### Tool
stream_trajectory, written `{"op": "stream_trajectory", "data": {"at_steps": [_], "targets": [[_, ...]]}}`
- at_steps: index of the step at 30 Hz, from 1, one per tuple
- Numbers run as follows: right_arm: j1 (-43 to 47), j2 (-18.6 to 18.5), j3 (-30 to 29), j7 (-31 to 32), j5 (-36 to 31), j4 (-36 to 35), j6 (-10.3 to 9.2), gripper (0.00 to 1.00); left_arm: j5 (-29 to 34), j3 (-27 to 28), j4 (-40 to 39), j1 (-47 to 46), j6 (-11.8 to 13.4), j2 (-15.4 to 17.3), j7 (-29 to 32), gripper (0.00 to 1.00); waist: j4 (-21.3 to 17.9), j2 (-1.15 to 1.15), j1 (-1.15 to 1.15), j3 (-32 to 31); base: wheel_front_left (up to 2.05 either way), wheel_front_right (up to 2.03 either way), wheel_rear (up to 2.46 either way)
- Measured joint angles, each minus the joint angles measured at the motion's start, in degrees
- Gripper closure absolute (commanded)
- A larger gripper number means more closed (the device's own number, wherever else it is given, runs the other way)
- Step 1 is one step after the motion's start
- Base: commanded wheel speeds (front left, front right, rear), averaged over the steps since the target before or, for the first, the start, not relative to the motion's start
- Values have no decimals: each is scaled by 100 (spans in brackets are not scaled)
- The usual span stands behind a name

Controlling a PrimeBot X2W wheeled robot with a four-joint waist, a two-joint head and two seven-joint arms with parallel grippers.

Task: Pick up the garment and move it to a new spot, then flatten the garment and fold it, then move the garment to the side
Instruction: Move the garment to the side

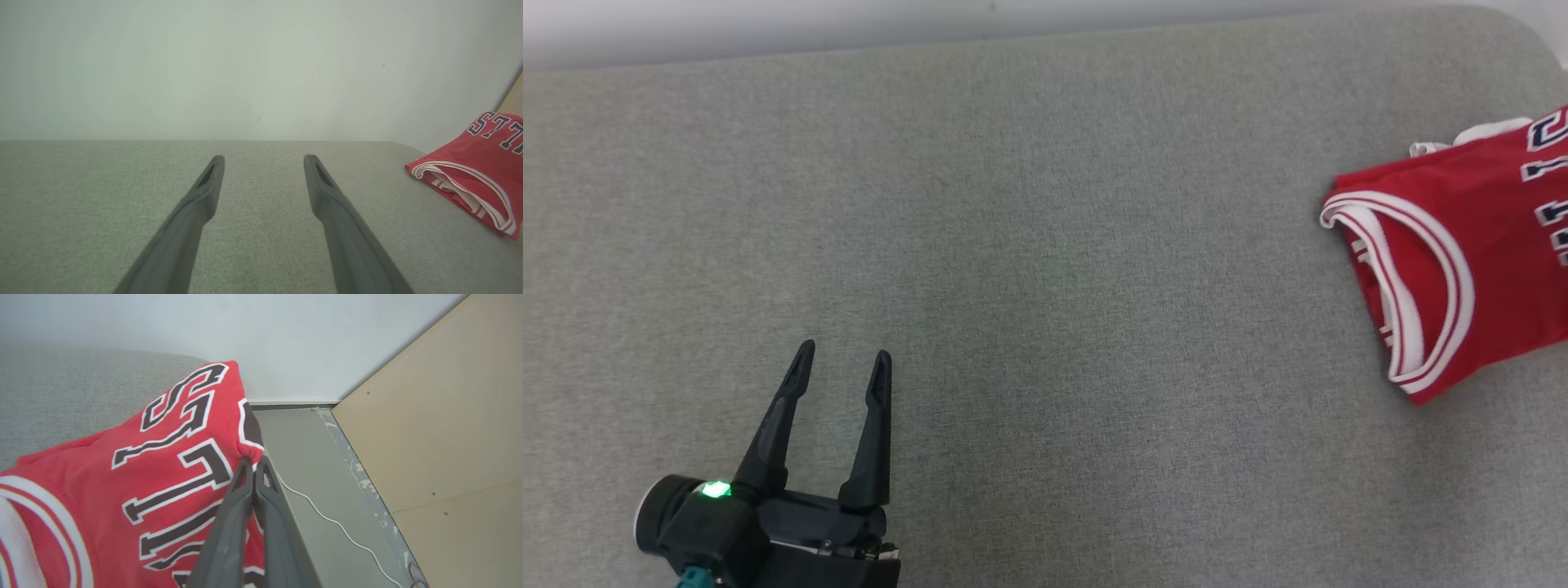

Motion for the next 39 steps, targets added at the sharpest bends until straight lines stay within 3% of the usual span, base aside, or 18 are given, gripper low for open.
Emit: {"op": "stream_trajectory", "data": {"at_steps": [7, 15, 16, 17, 18, 24, 29, 39], "targets": [[-629, -231, -524, -653, -881, 853, 0, 100, 24, -69, -42, -123, 0, 126, 0, 0, -64, 0, 1, 336, 0, 0, 0], [-967, -123, -1672, -1094, -1713, 1432, 0, 100, 7, -205, 12, -232, 0, 199, 0, 0, 22, 1, 1, 626, 0, 0, 0], [-978, -91, -1771, -1167, -1761, 1500, 0, 94, -4, -202, 22, -232, 0, 223, 0, 0, 35, 0, 1, 635, 0, 0, 0], [-987, -49, -1855, -1251, -1780, 1551, 0, 51, -7, -202, 26, -232, 0, 244, 0, 0, 43, 0, 1, 635, 0, 0, 0], [-1014, 9, -1953, -1294, -1780, 1621, 0, 2, -11, -194, 27, -232, 0, 253, 0, 0, 44, 0, 1, 628, 0, 0, 0], [-1012, 285, -2048, -1591, -1946, 1847, 0, 0, 10, -219, 23, -222, 0, 297, 0, 0, -12, 0, 0, 500, 0, 0, 0], [-983, 254, -2084, -1747, -1930, 2026, 0, 0, -119, -203, -7, -165, 0, 259, 0, 0, -49, -1, 0, 347, 0, 0, 0], [-315, 121, -1483, -2874, -546, 2369, 0, 0, -412, 167, -33, 218, 0, -11, 0, 0, -59, -1, -1, -235, 0, 0, 0]]}}
